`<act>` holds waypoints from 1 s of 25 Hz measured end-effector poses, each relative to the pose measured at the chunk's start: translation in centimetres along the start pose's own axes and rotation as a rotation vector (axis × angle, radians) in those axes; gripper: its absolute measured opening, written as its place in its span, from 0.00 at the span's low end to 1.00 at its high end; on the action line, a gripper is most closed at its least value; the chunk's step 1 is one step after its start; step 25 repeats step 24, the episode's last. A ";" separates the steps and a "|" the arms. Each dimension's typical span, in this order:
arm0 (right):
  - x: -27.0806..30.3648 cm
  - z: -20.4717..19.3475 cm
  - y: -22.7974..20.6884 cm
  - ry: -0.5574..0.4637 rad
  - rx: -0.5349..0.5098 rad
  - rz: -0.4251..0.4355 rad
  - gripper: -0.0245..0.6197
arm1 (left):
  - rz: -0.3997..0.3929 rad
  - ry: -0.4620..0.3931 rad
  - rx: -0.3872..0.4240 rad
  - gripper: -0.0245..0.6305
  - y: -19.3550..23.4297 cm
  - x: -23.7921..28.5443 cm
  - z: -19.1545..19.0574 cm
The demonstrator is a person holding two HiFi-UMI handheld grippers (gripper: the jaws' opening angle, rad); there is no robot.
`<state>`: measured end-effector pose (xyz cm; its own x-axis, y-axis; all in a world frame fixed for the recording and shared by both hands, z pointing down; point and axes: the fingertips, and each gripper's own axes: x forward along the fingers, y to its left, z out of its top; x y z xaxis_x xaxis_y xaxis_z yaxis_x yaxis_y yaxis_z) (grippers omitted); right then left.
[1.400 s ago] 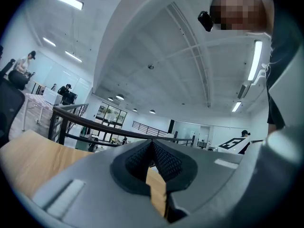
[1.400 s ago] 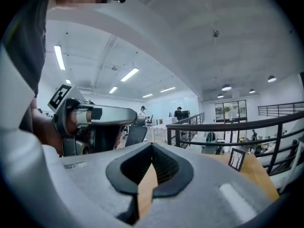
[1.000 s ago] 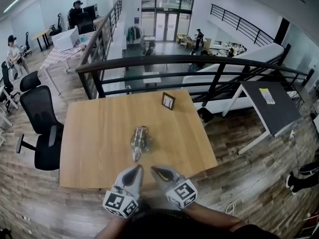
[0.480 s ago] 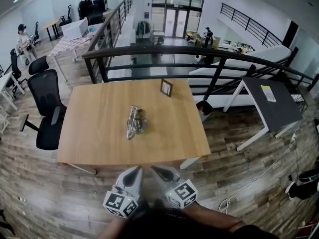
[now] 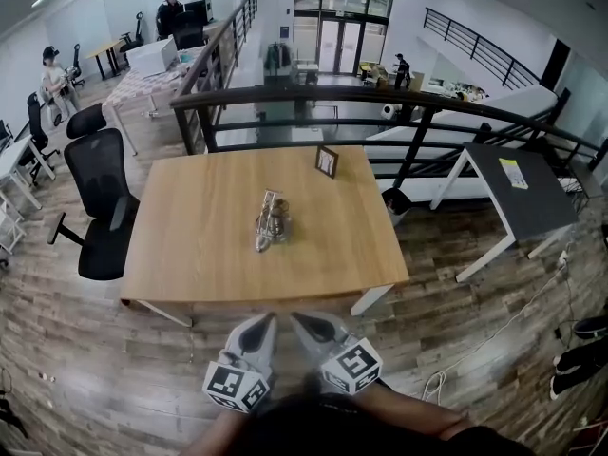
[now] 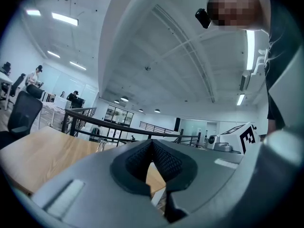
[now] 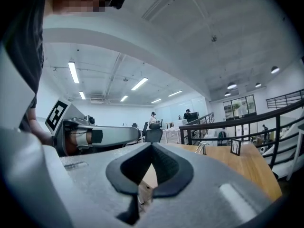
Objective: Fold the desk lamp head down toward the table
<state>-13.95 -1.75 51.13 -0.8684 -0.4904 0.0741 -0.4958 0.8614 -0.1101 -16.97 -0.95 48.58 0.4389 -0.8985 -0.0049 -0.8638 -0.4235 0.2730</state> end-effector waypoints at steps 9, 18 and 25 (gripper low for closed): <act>1.8 1.5 6.4 -0.026 -0.010 -0.047 0.04 | -0.056 -0.005 0.019 0.04 2.0 -5.5 2.4; 2.5 1.6 11.2 -0.063 -0.010 -0.136 0.04 | -0.139 0.009 0.045 0.04 3.2 -10.6 2.4; 3.1 0.9 14.9 -0.070 -0.011 -0.162 0.04 | -0.171 0.020 0.046 0.04 4.0 -13.9 2.2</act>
